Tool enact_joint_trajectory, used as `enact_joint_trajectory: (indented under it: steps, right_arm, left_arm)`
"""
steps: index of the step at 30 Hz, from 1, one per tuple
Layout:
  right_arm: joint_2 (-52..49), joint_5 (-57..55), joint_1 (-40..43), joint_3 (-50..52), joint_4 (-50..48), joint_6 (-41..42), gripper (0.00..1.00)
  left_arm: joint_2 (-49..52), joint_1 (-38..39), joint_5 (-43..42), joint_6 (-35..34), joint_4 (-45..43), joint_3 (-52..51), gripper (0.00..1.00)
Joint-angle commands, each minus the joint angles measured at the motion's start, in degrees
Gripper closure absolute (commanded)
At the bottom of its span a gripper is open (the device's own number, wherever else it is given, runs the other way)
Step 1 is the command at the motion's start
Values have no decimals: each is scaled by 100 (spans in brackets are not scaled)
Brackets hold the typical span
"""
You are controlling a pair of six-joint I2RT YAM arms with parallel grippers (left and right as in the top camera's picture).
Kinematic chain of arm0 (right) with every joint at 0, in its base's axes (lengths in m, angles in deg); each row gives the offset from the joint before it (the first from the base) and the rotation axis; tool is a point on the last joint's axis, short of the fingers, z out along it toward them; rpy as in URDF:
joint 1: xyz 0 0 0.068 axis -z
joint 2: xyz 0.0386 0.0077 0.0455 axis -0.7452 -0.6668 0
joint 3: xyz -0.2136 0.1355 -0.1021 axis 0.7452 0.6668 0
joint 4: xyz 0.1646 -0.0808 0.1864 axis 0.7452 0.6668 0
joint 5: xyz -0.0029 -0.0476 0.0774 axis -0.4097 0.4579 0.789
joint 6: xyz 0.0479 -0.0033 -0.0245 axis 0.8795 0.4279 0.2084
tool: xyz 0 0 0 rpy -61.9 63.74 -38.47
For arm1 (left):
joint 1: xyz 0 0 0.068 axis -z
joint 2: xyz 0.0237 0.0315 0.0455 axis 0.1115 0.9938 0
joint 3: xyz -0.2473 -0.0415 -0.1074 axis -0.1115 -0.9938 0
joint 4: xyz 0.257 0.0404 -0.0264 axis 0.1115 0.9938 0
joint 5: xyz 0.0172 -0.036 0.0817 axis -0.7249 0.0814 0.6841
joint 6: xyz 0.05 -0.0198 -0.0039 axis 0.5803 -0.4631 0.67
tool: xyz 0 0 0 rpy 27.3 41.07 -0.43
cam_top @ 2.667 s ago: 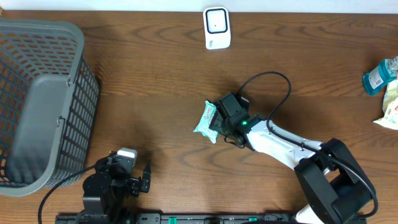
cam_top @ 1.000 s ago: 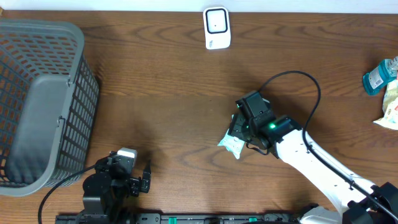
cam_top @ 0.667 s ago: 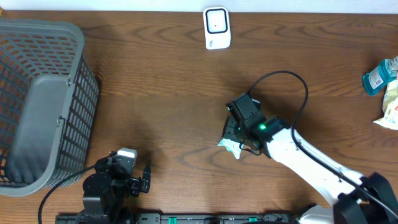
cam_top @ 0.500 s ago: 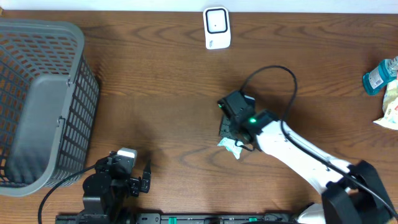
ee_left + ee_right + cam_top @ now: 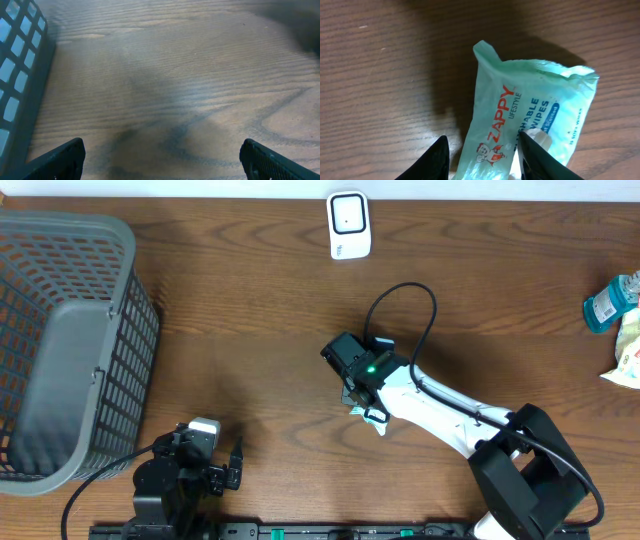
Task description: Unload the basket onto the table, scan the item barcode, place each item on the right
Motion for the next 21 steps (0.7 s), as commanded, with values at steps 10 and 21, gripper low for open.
enact_joint_trajectory:
  steps: [10, 21]
  right_arm:
    - [-164, -422, -140, -79, 22, 96, 64]
    - [-313, -417, -146, -79, 11, 142, 85]
  left_arm:
    - [-35, 17, -68, -52, 4, 9, 1]
    - [-35, 17, -68, -50, 4, 9, 1]
